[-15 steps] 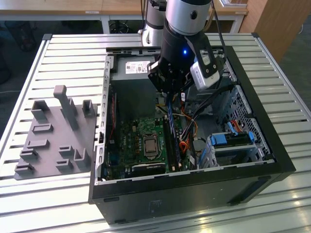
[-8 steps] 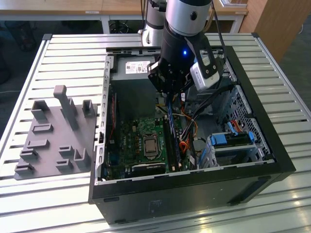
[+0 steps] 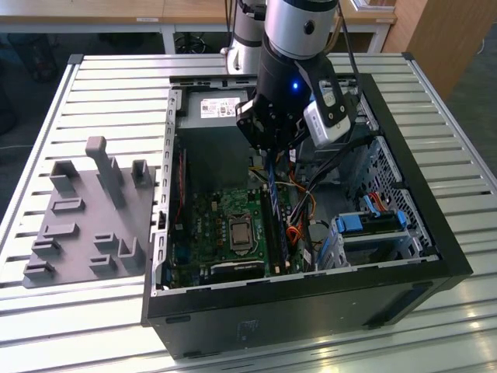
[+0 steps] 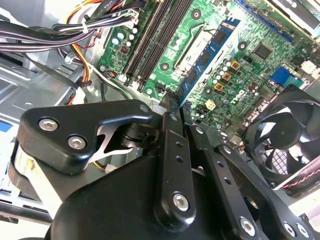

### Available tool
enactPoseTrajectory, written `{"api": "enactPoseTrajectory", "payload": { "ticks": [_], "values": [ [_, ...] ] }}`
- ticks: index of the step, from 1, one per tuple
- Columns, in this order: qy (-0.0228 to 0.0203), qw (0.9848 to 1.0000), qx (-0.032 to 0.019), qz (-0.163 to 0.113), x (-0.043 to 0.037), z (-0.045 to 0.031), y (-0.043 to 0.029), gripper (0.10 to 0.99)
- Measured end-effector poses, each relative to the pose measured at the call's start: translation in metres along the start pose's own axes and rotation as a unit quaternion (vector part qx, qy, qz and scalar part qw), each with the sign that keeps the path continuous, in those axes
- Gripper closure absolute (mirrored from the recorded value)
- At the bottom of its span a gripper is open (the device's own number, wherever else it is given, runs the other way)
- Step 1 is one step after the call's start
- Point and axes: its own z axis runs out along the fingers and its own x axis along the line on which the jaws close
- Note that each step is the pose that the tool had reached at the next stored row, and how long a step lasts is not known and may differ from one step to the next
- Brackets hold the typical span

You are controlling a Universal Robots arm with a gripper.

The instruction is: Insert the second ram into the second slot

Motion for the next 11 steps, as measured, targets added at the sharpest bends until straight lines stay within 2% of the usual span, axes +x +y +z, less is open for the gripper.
{"api": "enactPoseTrajectory", "payload": {
  "ticks": [11],
  "values": [
    [0.0, 1.0, -0.0001, 0.0, -0.0038, 0.002, 0.0, 0.949]
  ]
}}
